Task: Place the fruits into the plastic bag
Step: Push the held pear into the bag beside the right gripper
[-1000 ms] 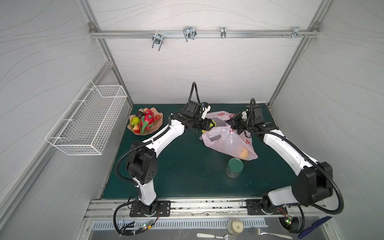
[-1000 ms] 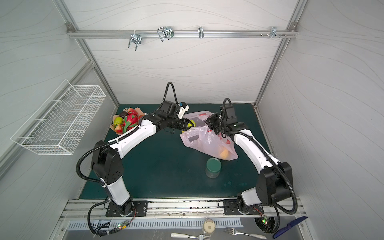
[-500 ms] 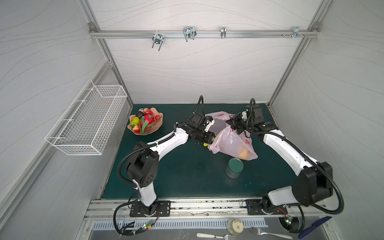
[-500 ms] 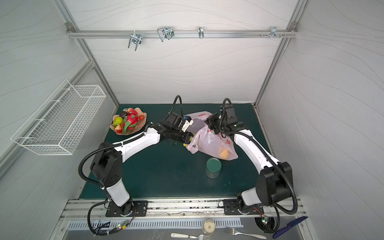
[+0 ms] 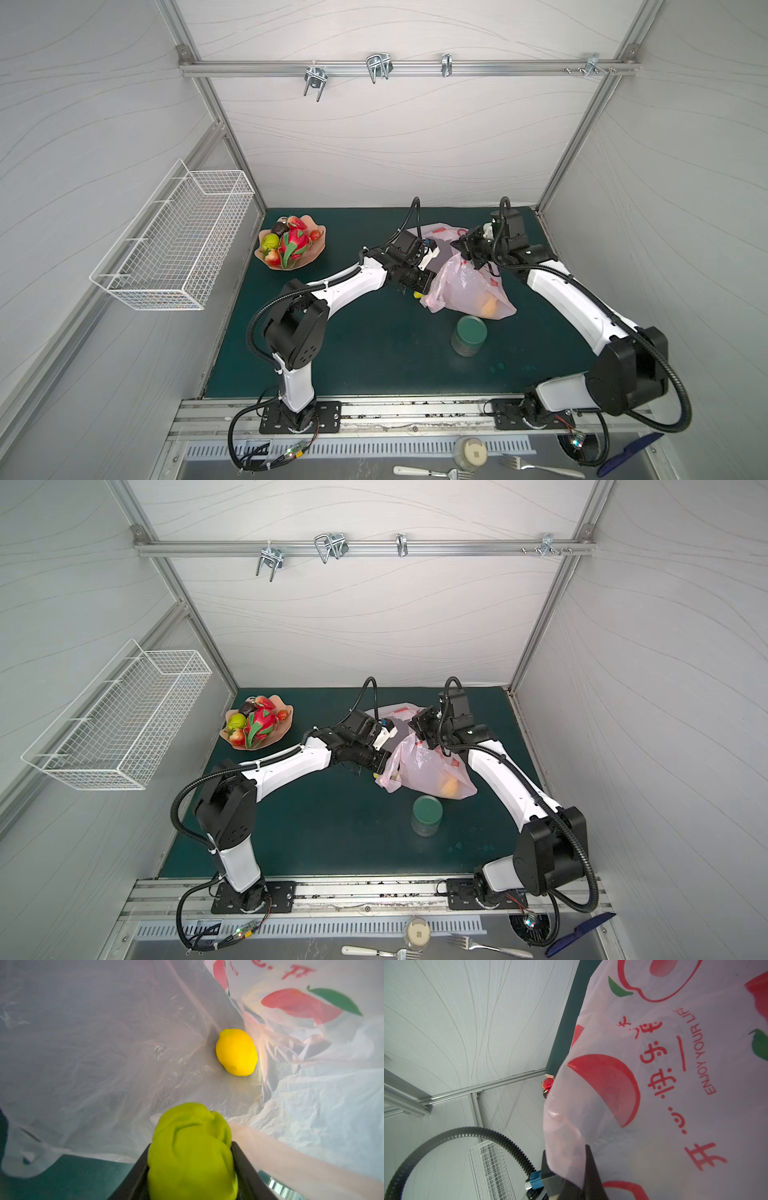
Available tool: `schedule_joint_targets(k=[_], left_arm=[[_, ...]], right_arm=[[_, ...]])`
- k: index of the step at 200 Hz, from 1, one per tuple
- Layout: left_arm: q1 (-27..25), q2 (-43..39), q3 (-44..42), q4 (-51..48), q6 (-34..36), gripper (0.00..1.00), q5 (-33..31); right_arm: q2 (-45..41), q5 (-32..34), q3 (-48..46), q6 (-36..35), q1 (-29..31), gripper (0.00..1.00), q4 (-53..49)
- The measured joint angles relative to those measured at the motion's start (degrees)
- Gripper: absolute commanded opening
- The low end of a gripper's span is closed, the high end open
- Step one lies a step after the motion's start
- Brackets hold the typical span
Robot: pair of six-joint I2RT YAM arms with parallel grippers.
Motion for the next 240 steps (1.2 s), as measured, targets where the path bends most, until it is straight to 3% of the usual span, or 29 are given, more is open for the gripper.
schedule_joint_targets(k=[132,184,240], left_arm=[[-3.1,13.5,15.6,-6.2,2.0,0.35,2.2],[-4.5,16.6,19.7,-7.2,-3.0,0.47,3.8],[-5.5,19.6,20.6,-3.7,-14.6,0.64,5.7]], right_arm=[[-2.3,1.9,-3.2,3.0,1.5,0.0,1.1],[-4.6,4.0,-6.2,5.0,1.5,0.0,3.7],[-4.9,3.9,-8.2,6.4,1.8,0.0,4.0]])
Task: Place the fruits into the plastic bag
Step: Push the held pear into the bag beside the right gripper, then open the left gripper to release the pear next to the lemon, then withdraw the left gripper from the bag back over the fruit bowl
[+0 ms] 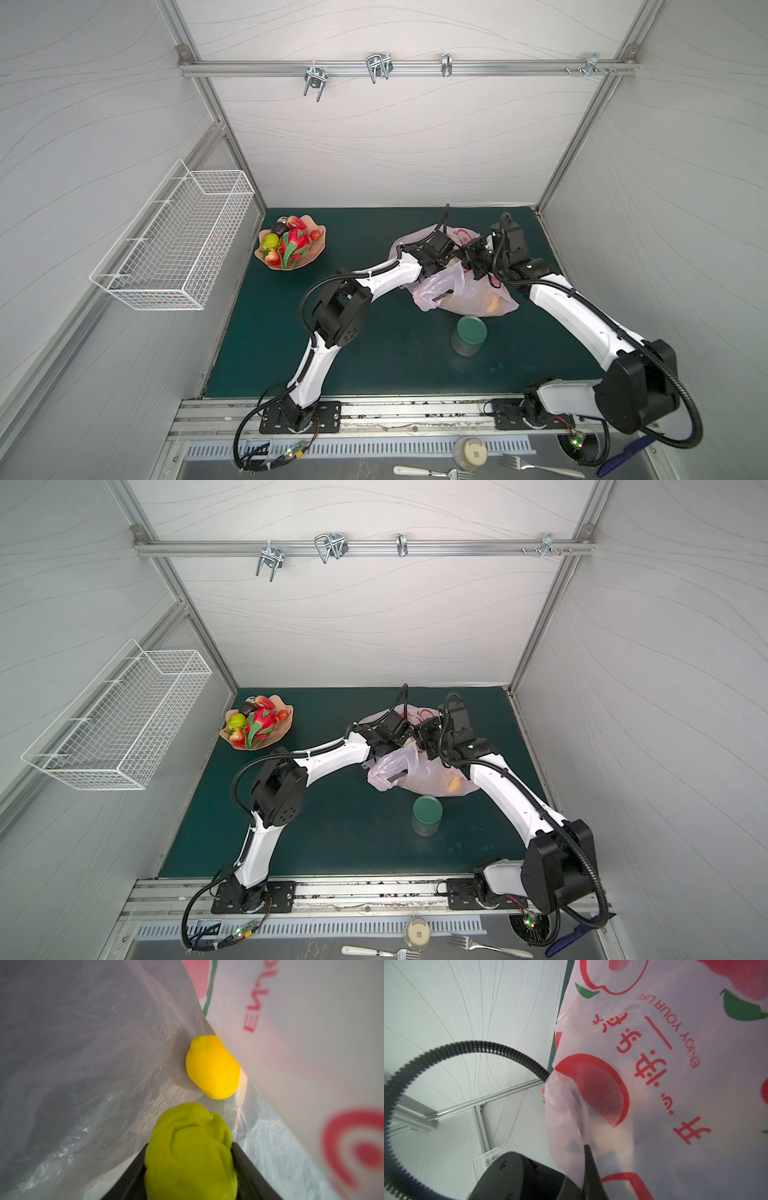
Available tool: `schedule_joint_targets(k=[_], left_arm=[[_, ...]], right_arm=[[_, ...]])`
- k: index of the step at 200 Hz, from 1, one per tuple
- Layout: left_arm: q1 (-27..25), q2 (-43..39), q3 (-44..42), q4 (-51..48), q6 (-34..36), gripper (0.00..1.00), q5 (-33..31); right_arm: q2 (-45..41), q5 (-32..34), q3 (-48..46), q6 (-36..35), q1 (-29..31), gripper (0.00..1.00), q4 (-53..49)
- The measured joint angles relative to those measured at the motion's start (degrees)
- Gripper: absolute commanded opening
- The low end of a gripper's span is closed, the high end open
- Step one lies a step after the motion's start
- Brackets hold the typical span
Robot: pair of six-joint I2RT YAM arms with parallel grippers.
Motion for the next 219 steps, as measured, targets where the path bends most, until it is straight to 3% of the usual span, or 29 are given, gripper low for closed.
schedule_joint_targets(k=[58,111,219], left_arm=[[-0.3,0.4,0.2,2.9,-6.8,0.79,2.9],[0.3,0.0,0.9,-0.2,-6.2,0.84,1.0],[3.7,-7.0,2.2,-20.4,2.2,0.84,-20.1]], right_arm=[[-1.1,0.0,-0.9,0.2,0.0,0.0,0.4],[-1.2,-0.2,-1.1,0.2,0.0,0.0,0.8],[-2.7,-0.5,-1.4,0.1,-0.9,0.0,0.7]])
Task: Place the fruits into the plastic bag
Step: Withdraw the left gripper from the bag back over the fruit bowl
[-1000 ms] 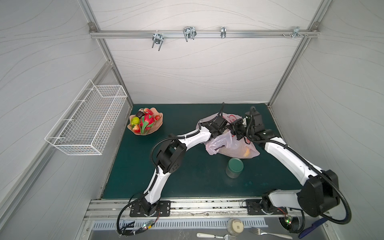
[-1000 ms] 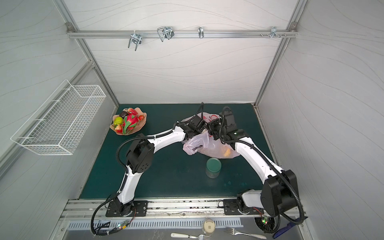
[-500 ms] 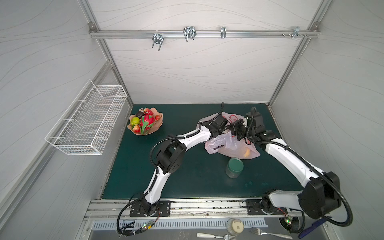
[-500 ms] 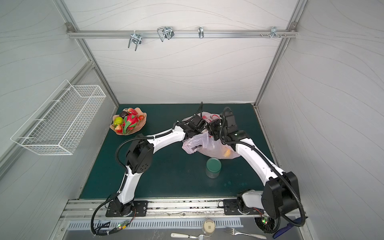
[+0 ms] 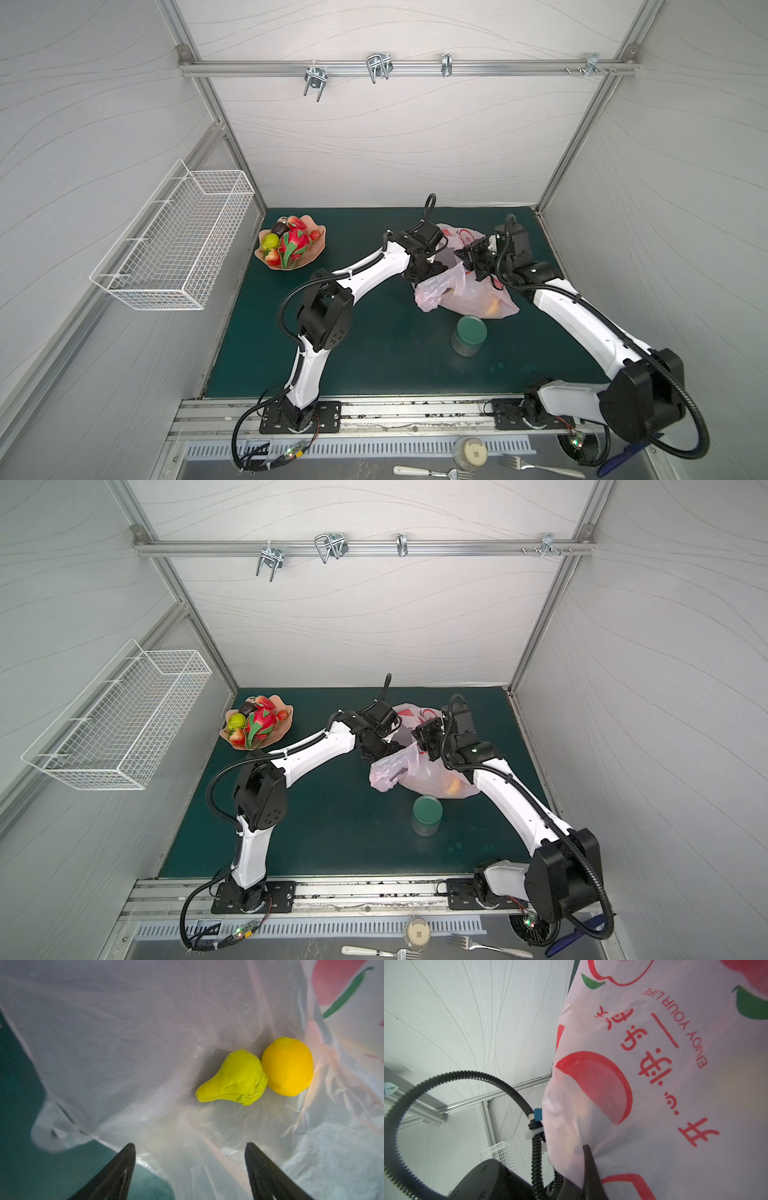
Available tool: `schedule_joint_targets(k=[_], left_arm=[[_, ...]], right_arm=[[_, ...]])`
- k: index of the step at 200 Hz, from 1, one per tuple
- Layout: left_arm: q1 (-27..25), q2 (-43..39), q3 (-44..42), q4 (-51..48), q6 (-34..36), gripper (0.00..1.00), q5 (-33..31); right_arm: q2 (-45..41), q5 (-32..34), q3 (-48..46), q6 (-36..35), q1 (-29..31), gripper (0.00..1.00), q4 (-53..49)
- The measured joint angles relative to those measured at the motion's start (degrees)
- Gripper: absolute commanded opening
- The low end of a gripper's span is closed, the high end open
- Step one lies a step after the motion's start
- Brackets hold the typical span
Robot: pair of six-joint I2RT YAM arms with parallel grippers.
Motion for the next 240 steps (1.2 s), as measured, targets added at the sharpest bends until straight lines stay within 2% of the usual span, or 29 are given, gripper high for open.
schedule_joint_targets(k=[71,121,174,240], left_arm=[[3.3,-5.9,-2.6,-7.3,3.3,0.84,-11.6],[8.8,-10.6,-5.3,-8.6,4.2,0.84,-15.0],[15.2,-11.4,-5.3,-10.6,5.4,0.84,-20.5],[25.5,-5.6,5.4,-16.6,9.9,0.84,-30.6]], right_arm=[[-0.2,-0.1,0.0,-0.2,-0.7,0.0,0.0],[-0.2,-0.4,0.0,-0.3,-0.7,0.0,-0.1],[-0.2,-0.6,0.0,-0.6,-0.7,0.0,-0.4],[-0.2,-1.4,0.0,-1.0,-1.1,0.0,-1.4]])
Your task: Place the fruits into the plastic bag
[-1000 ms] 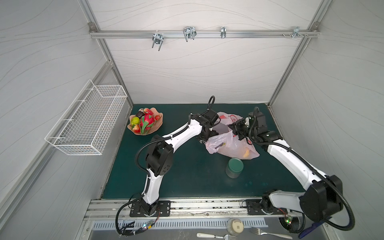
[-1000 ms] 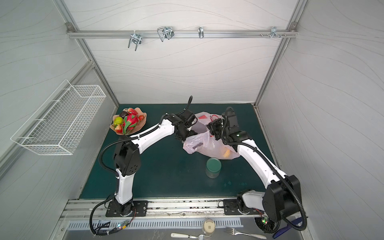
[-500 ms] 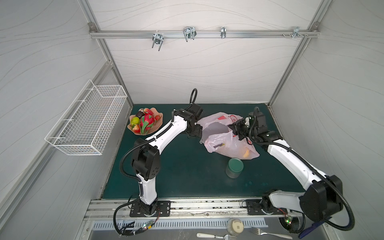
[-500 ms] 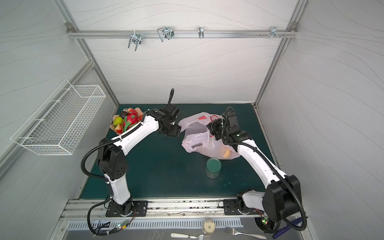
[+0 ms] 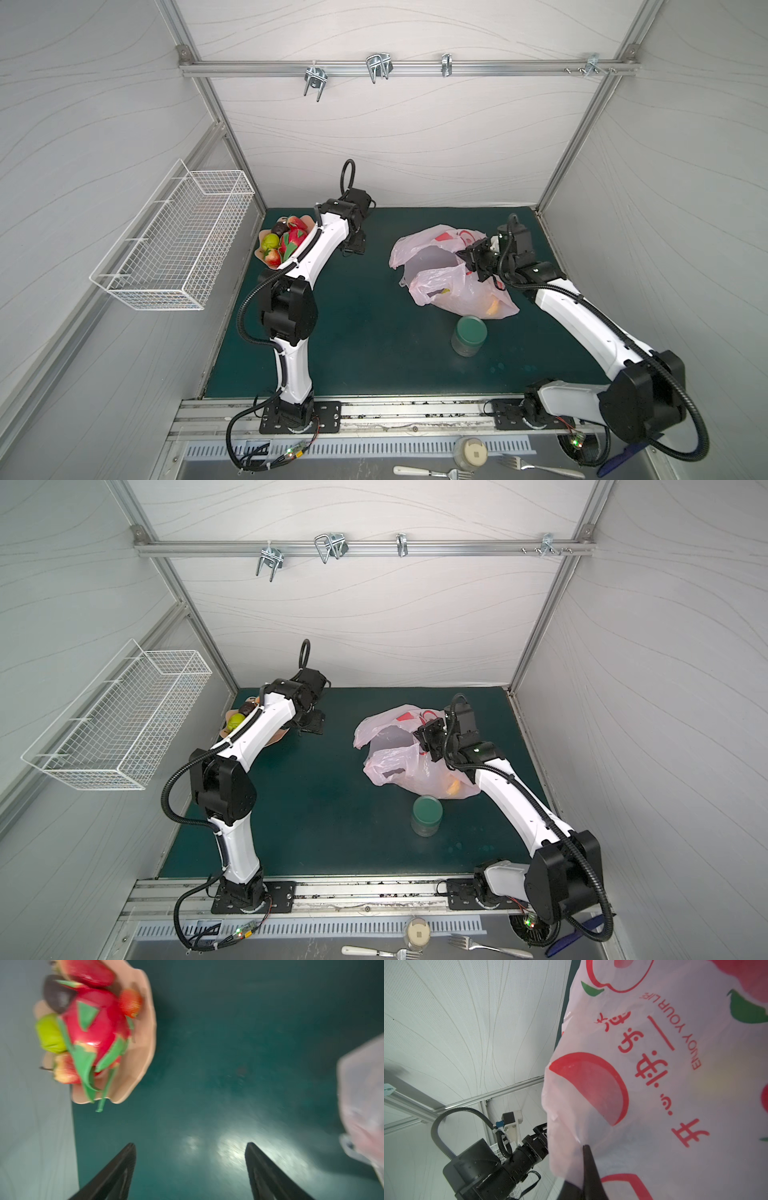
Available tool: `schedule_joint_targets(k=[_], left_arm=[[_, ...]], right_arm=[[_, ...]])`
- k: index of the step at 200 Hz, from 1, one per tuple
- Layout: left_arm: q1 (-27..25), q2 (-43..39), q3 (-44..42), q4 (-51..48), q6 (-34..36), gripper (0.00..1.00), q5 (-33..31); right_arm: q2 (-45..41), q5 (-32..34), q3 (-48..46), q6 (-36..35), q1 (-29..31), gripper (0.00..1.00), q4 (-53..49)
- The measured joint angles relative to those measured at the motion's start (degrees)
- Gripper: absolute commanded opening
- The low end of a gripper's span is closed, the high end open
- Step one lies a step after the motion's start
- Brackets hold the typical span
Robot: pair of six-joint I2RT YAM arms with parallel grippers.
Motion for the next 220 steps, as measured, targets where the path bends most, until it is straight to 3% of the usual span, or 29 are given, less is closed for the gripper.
schedule_joint_targets(k=[69,152,220], left_arm=[[11.7,7.3,10.8,-1.8,3.6,0.86,-1.6],[17.0,11.9,15.7,-1.4,6.6,0.86,6.5],[20.8,15.7,16.1,1.4,2.7,0.84,14.2]], right_arm=[[0.5,-1.2,0.1,-0.9,-0.8,0.0,-0.9],[1.1,-2.3,0.1,-1.1,-1.4,0.0,-0.7],[1.1,-2.8,-1.9,-1.1,-2.5,0.0,-0.1]])
